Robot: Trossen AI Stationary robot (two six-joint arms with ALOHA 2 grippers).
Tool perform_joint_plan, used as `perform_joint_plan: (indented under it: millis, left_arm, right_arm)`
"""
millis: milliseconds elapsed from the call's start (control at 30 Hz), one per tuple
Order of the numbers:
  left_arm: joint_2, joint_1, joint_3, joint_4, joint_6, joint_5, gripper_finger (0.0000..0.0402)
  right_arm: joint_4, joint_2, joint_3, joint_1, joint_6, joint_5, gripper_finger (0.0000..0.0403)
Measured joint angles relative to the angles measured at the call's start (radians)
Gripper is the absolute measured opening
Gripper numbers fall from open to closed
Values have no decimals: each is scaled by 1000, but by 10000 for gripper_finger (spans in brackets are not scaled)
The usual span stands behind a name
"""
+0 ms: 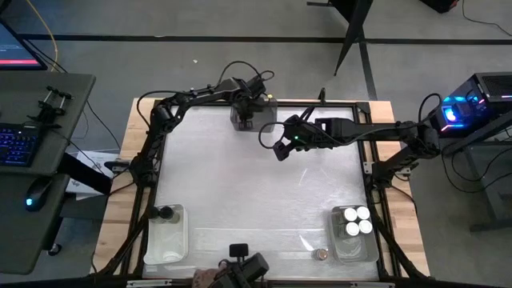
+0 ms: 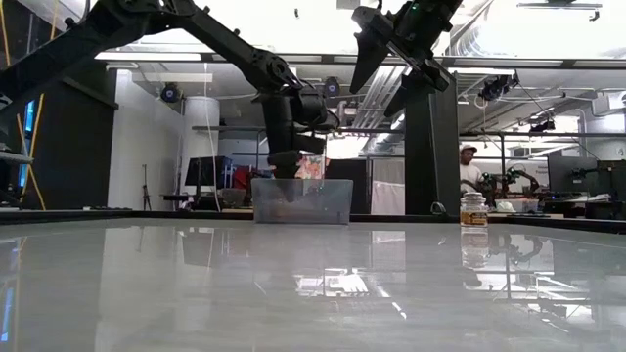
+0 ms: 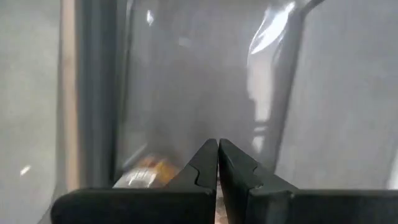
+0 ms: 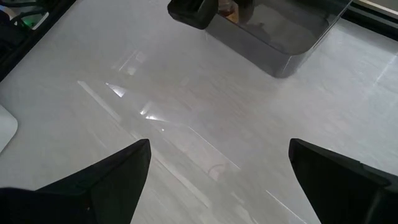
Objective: Sort spices by type
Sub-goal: Put the left brown seasoning bottle into the black bin
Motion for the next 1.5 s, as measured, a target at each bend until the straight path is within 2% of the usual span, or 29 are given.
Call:
perform_joint_plan:
  millis: [133,433,500,633,733,1233,1367,1500]
  left_arm:
    - [0,2,0,-26,20,-118,0]
    - [-41,6,0,-12,-26,-164,0]
    - [-56,5,0,-33,-73,-155,0]
    - [-84,-2,0,-178,-125,-74,0]
    - [-90,-4,0,-273,-126,-68,0]
    - [-87,29,0,-203,-21,-52,0]
    - [-81,49,0,-200,5,-1,0]
    - [-70,59,0,-199,7,6,0]
  right_arm:
    - [0,0,0,0,0,0,378]
    - [1,0,0,0,0,0,378]
    - [1,0,0,0,-3,0,378]
    - [1,0,0,0,-8,3,378]
    - [1,0,0,-6,-18,4,378]
    - [2,0,0,-31,-19,0,378]
    - [3,0,0,-31,-19,0,378]
    - [3,0,0,-31,-19,0,378]
